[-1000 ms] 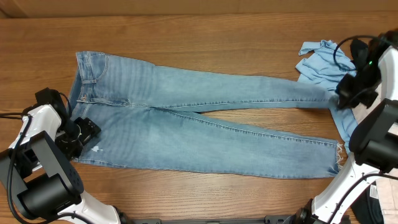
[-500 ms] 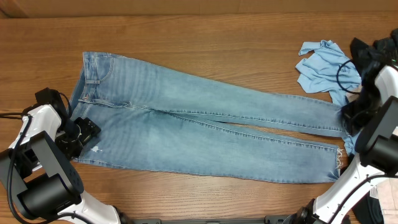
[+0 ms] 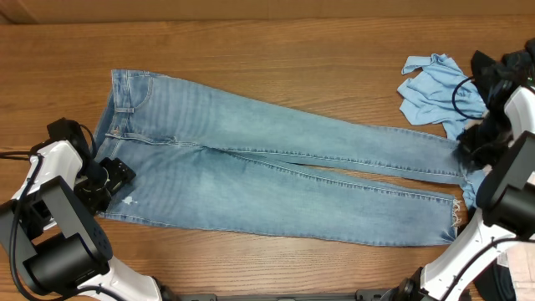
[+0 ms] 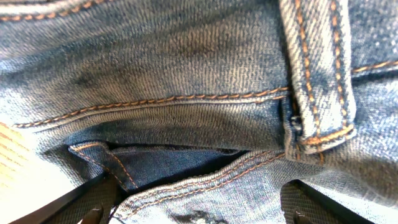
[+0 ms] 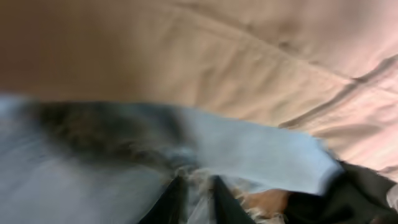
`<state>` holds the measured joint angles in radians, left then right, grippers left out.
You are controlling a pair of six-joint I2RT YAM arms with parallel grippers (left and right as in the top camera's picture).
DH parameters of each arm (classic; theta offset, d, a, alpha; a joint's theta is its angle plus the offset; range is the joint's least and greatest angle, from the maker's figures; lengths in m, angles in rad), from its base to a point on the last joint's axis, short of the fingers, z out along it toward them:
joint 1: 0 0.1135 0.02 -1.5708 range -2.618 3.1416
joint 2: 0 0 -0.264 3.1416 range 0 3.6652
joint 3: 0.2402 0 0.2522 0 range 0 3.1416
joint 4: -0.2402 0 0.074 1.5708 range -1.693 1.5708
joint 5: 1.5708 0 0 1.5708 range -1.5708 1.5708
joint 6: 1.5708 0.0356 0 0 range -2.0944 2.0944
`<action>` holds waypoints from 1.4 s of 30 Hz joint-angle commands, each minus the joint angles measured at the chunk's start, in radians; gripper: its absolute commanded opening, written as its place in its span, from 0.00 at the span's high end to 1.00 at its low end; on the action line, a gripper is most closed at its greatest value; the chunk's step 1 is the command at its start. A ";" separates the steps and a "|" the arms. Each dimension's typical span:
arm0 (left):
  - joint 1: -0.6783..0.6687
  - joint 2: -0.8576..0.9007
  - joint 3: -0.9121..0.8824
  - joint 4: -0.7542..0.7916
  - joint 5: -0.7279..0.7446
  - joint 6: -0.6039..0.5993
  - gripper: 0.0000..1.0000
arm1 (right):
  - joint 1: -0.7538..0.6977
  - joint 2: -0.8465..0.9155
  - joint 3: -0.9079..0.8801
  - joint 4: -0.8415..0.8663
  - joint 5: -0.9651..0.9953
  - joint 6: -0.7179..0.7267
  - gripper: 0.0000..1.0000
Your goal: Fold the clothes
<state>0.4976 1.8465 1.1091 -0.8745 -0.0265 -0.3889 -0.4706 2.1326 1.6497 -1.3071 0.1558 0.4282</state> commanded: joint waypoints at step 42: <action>0.004 0.022 0.012 0.011 0.020 0.019 0.07 | 0.005 -0.099 -0.114 0.367 -0.215 -0.118 0.96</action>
<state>0.4980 1.8473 1.1091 -0.8669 -0.0151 -0.3882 -0.4698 2.0777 1.4696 -0.9268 -0.0109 0.2886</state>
